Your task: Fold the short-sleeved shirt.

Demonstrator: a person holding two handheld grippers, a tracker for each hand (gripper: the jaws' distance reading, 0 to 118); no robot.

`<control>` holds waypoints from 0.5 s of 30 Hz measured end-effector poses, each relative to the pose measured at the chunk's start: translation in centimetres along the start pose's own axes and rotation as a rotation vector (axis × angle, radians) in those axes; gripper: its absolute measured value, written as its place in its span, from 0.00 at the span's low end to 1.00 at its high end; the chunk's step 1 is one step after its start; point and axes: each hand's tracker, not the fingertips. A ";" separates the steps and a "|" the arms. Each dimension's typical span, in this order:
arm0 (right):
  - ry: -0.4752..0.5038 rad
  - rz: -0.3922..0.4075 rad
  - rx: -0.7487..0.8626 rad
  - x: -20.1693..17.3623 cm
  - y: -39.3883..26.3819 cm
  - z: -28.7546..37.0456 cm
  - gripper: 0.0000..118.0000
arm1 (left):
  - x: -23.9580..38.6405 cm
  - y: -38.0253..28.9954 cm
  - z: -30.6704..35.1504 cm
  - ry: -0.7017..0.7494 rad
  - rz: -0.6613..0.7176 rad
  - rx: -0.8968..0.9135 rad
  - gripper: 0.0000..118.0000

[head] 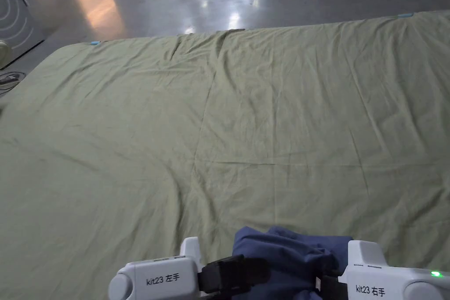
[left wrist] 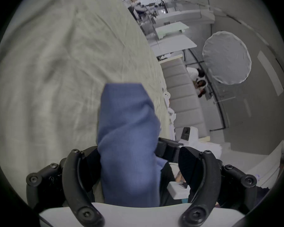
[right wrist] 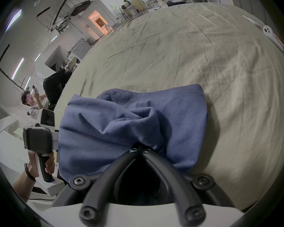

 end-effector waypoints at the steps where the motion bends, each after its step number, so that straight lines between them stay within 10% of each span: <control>1: 0.002 0.000 0.001 0.0 0.0 0.0 0.01 | -0.1 0.0 -0.8 0.025 -0.012 -0.034 0.67; 3: 0.005 -0.004 0.003 0.1 0.0 -0.1 0.01 | 0.4 0.1 -1.5 0.100 -0.063 -0.006 0.63; 5: 0.008 -0.011 0.006 0.1 -0.1 0.0 0.01 | 0.5 0.4 -1.4 0.244 -0.095 -0.009 0.30; 15: 0.097 0.105 0.171 -1.7 -1.6 4.9 0.01 | 4.4 2.3 6.3 0.175 -0.066 0.102 0.27</control>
